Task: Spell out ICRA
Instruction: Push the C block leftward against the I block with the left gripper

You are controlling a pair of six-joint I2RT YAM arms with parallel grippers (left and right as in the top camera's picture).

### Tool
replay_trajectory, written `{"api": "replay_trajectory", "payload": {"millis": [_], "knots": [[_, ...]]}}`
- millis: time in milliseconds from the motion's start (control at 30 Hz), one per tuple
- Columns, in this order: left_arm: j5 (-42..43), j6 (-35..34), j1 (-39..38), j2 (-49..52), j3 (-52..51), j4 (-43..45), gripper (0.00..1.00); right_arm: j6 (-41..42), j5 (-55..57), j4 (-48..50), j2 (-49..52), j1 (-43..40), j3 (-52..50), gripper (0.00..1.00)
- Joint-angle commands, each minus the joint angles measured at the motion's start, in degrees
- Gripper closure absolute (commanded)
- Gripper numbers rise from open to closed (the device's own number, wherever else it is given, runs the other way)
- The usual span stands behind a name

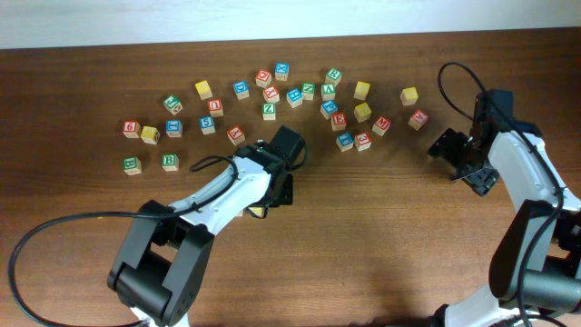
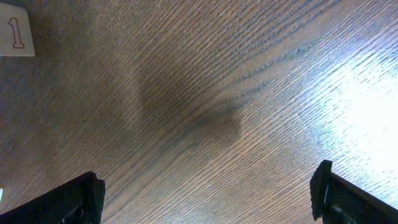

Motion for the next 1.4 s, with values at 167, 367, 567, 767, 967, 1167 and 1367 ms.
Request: {"api": "replay_trajectory", "payload": {"millis": [167, 367, 567, 767, 967, 1167, 1367], "knots": [[0.42, -0.07, 0.24, 0.68, -0.42, -0.39, 0.97, 0.11, 0.42, 0.00, -1.20, -0.07, 0.76, 0.02], [-2.36, -0.11, 0.24, 0.68, -0.42, 0.68, 1.00, 0.11, 0.42, 0.00, -1.20, -0.07, 0.76, 0.02], [-2.82, -0.11, 0.24, 0.68, -0.42, 0.11, 1.00, 0.11, 0.42, 0.00, -1.20, -0.07, 0.76, 0.02], [-2.84, -0.13, 0.24, 0.68, -0.42, -1.70, 1.00, 0.11, 0.44, 0.00, -1.20, -0.07, 0.76, 0.02], [-2.86, -0.15, 0.24, 0.68, -0.42, -2.08, 1.00, 0.11, 0.42, 0.00, -1.20, -0.07, 0.76, 0.02], [-3.04, -1.92, 0.24, 0.68, -0.44, -2.51, 1.00, 0.11, 0.44, 0.00, -1.20, -0.07, 0.76, 0.02], [-3.06, -1.90, 0.26, 0.68, -0.44, -2.71, 1.00, 0.11, 0.42, 0.00, -1.20, -0.07, 0.76, 0.02]]}}
